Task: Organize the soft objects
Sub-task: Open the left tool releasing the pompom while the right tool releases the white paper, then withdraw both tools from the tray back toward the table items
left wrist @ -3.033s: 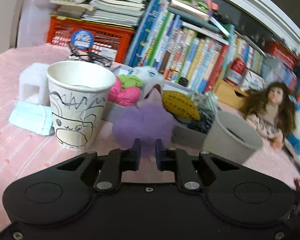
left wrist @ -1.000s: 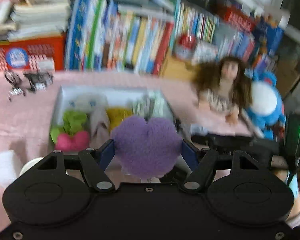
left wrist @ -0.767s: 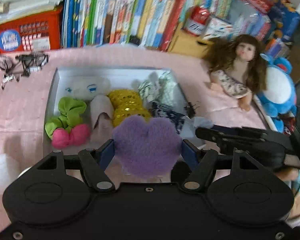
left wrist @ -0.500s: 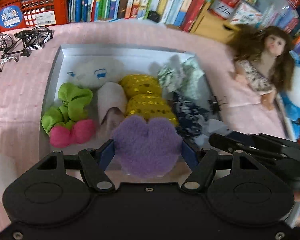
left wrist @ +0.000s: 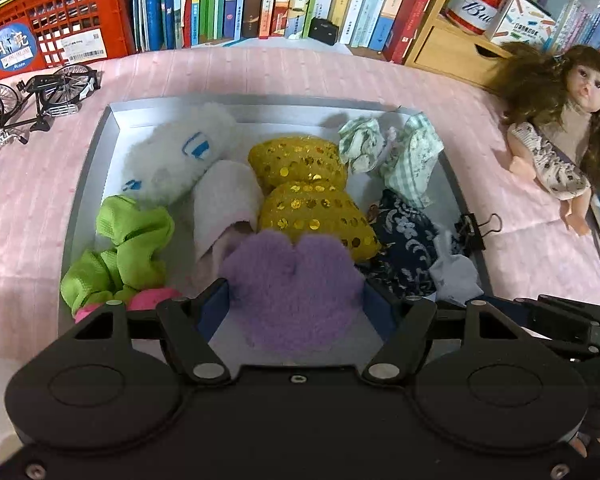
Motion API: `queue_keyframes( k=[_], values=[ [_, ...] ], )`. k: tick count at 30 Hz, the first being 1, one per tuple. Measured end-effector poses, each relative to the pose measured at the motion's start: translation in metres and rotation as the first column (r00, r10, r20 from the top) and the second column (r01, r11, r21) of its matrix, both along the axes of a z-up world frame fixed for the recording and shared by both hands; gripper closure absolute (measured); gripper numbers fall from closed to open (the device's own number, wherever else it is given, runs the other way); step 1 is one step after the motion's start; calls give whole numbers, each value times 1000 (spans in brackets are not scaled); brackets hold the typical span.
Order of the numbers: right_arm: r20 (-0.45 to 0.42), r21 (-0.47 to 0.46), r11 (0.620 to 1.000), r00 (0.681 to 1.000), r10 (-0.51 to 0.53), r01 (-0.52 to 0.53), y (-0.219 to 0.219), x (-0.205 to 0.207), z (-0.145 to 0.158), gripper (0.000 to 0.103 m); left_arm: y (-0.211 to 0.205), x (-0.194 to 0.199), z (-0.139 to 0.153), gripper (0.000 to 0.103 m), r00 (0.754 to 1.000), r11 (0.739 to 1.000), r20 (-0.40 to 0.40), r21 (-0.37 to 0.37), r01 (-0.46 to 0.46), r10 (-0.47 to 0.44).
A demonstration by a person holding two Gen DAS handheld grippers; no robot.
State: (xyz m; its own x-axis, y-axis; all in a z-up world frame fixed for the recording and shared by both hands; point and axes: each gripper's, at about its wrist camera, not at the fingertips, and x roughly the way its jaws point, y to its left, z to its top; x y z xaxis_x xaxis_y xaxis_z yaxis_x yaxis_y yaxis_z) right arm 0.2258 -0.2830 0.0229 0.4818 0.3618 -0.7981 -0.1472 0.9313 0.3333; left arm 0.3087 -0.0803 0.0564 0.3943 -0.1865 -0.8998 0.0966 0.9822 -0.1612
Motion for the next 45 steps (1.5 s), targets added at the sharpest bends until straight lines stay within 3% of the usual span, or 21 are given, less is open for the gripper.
queue_keyframes(
  k=[7, 14, 23, 37, 45],
  values=[
    [7, 19, 1000, 1000, -6, 6, -2, -4, 1, 65, 2, -2, -2, 31, 1000, 1000, 4, -14, 5, -5],
    [50, 42, 999, 998, -28, 26, -11, -13, 16, 49, 12, -12, 13, 23, 999, 998, 48, -55, 11, -8],
    [127, 52, 998, 991, -39, 33, -7, -30, 39, 40, 31, -38, 48, 20, 990, 997, 140, -70, 45, -35],
    [328, 25, 998, 943, 47, -58, 26, -84, 86, 28, 93, -113, 100, 13, 932, 999, 360, -5, 45, -40],
    [442, -17, 993, 889, 115, -120, 66, -140, 82, 19, 143, -161, 102, 10, 890, 998, 455, 58, -22, -6]
  ],
)
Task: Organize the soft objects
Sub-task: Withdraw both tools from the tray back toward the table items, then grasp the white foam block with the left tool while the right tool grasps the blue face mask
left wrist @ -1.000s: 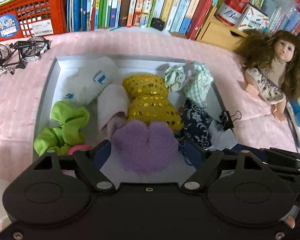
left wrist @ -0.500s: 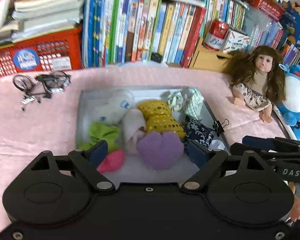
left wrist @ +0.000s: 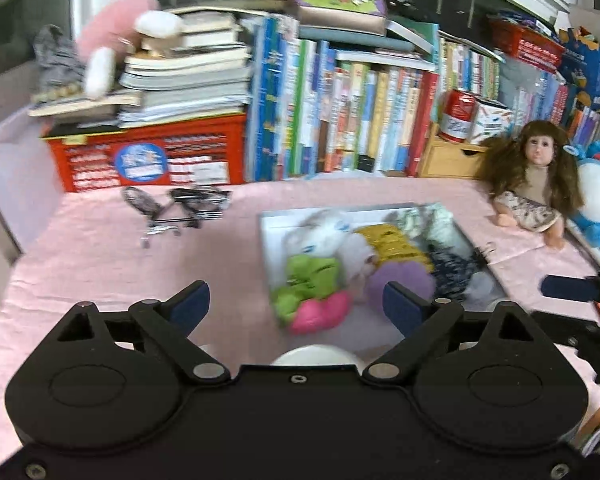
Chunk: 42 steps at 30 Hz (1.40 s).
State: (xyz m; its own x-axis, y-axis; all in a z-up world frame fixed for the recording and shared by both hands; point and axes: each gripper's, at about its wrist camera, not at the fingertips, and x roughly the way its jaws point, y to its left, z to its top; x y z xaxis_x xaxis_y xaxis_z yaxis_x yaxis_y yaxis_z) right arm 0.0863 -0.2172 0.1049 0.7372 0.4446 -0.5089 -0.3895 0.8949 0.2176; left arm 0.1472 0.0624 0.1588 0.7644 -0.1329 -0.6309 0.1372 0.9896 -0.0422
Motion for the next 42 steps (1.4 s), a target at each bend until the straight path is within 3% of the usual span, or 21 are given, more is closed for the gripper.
queue_keyframes(
  k=[4, 10, 14, 20, 25, 29, 30, 33, 34, 42],
  values=[
    [49, -25, 1000, 999, 11, -10, 22, -27, -14, 17, 23, -21, -10, 8, 999, 999, 18, 29, -35, 34],
    [88, -67, 998, 996, 15, -9, 57, -60, -43, 16, 51, -41, -38, 8, 996, 997, 27, 3, -81, 81],
    [101, -120, 993, 995, 28, -15, 84, -78, -73, 16, 59, -40, -60, 8, 994, 994, 13, 21, -109, 109],
    [144, -136, 988, 985, 96, -77, 114, -95, -96, 16, 71, -28, -84, 9, 989, 989, -26, -22, -143, 142],
    [131, -138, 987, 986, 101, -83, 126, -92, -103, 16, 83, -12, -100, 23, 981, 977, -94, -112, -181, 171],
    [126, -164, 981, 985, 121, -99, 137, -91, -109, 16, 94, -2, -112, 23, 974, 951, -147, -233, -205, 174],
    [126, -172, 980, 984, 127, -105, 141, -90, -110, 16, 95, -1, -114, 24, 973, 948, -150, -241, -207, 175],
    [130, -190, 975, 981, 144, -117, 150, -89, -113, 16, 95, 2, -120, 48, 971, 947, -148, -235, -219, 187],
    [135, -195, 974, 980, 147, -119, 153, -90, -114, 16, 97, 2, -121, 50, 972, 940, -149, -262, -217, 182],
    [138, -153, 979, 978, 156, -135, 171, -82, -116, 16, 114, -13, -114, 53, 971, 940, -128, -253, -231, 204]
  ],
)
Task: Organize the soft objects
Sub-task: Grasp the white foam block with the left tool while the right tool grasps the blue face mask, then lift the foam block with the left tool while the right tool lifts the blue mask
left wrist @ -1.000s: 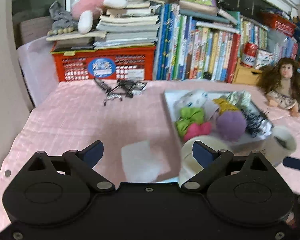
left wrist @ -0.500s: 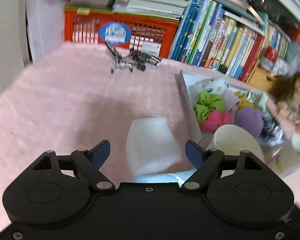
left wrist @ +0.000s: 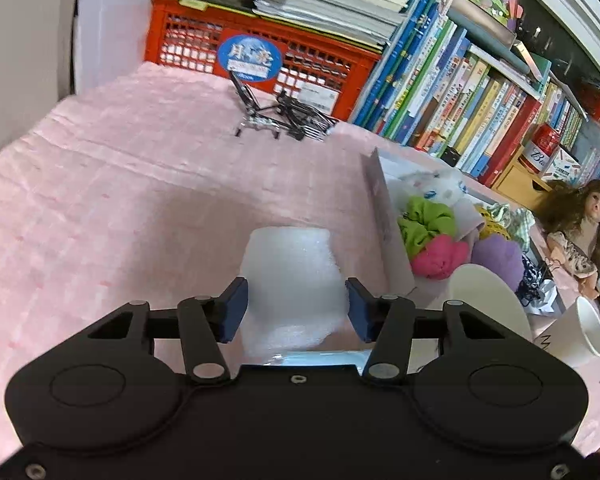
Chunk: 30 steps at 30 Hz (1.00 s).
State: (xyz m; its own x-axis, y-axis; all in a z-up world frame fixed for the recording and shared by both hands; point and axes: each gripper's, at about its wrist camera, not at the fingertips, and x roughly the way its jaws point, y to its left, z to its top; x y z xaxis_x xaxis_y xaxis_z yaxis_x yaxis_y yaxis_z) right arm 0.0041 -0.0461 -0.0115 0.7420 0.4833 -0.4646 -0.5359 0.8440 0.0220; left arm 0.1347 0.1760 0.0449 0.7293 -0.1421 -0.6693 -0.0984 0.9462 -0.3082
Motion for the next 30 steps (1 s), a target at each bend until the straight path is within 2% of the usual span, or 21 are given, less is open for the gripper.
queue_keyframes(
  k=[2, 5, 8, 11, 15, 19, 28, 30],
  values=[
    [-3, 7, 1000, 1000, -1, 1, 5, 3, -1, 16, 6, -5, 0, 53, 1000, 1000, -15, -17, 16, -16],
    [1, 2, 1000, 1000, 1, -1, 10, 5, -3, 16, 13, -10, -5, 53, 996, 995, -59, -83, 55, -60],
    [2, -10, 1000, 1000, 2, -2, 13, 5, -5, 16, 14, -18, -3, 53, 994, 992, -59, -93, 87, -93],
    [11, -26, 1000, 1000, 1, -1, 13, 4, -6, 16, 14, -24, -4, 53, 985, 976, -82, -170, 133, -149],
    [22, -45, 999, 1000, 11, -10, 12, 4, -8, 12, 5, -34, -1, 53, 977, 971, -86, -157, 181, -196],
    [28, -58, 998, 1000, 14, -12, 12, 3, -8, 10, -1, -41, -1, 53, 961, 949, -99, -210, 234, -258],
    [14, -84, 996, 1000, 26, -24, 11, 8, -11, 10, -16, -54, 11, 53, 960, 959, -60, -97, 266, -273],
    [7, -87, 996, 999, 36, -36, 10, 9, -11, 13, -18, -57, 14, 53, 961, 962, -50, -60, 268, -271]
  ],
)
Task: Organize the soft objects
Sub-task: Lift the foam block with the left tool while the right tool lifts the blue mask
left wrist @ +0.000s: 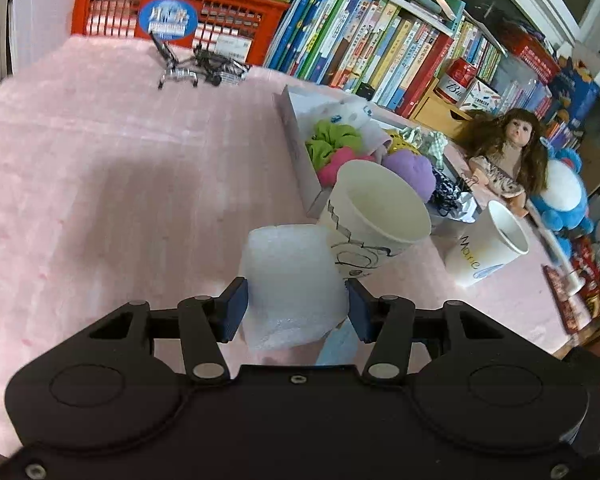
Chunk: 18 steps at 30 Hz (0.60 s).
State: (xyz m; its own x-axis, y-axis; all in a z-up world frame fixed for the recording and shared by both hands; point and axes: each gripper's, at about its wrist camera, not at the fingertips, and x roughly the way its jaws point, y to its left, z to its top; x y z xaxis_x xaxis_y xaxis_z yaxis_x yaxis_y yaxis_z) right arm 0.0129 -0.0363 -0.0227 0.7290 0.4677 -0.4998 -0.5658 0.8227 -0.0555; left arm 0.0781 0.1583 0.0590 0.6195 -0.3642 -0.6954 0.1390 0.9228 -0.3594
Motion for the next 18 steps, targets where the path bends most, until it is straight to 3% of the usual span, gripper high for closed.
queue_keyframes(
  k=[1, 6, 18],
  values=[
    [-2, -3, 1000, 1000, 5, -5, 0, 0, 0, 19, -1, -2, 2, 53, 1000, 1000, 9, 13, -1, 1],
    [1, -4, 1000, 1000, 11, -10, -3, -2, 0, 25, 0, -5, 8, 53, 999, 999, 34, 45, -19, 17],
    [71, -31, 1000, 997, 4, -2, -28, -15, 24, 26, 3, -4, 38, 53, 993, 995, 112, 79, -52, 43]
  ],
)
